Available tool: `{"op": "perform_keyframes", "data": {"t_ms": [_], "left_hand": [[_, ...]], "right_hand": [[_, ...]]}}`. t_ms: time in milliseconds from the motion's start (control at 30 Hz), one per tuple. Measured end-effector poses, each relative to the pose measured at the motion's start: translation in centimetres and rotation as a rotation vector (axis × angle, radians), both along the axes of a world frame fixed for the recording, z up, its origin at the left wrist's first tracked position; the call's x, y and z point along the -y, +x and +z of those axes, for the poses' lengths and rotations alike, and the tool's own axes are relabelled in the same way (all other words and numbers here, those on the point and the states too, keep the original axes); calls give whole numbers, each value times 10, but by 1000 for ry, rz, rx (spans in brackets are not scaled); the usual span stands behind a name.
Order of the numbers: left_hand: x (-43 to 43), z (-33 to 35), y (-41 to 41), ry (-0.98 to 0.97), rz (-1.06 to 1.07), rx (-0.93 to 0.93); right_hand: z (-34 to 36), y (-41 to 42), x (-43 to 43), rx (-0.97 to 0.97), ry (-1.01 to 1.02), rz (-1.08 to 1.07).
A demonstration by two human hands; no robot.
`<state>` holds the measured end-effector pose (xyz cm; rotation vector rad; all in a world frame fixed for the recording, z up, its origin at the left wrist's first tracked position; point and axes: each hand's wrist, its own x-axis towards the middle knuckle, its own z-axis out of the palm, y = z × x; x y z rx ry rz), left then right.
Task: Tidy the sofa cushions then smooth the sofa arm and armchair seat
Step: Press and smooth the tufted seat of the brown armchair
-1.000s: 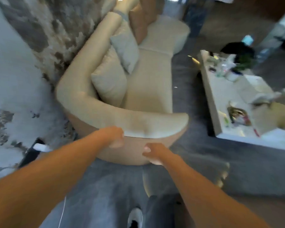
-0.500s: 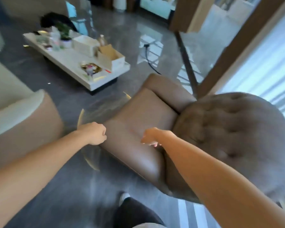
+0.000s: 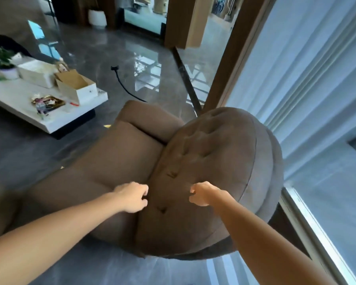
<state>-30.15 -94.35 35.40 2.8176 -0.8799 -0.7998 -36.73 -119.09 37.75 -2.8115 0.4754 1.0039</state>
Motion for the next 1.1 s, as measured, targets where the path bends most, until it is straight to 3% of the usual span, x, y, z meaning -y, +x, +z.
{"op": "perform_keyframes", "data": {"t_ms": [67,167,233,333,433,567,833,1100], "left_hand": [[53,-6,-6,-18,36,-11],[132,4,-19,-129,181,-11],[180,19,-29,-223,247,39],[240,35,-40,-338,284,40],[287,24,-49,-249,270,-43],[308,-6,-70,-191,147,-66],[300,-23,-77,-261,155,-134],[246,-24,-76,-333,162,-117]], "right_hand": [[1,5,49,157,19,88],[20,26,121,369,-109,260],[34,42,173,377,-147,168],[40,70,240,349,-37,-179],[29,97,259,288,104,-314],[12,81,256,299,-59,-343],[8,56,265,270,-89,-367],[22,60,243,202,-108,-181]]}}
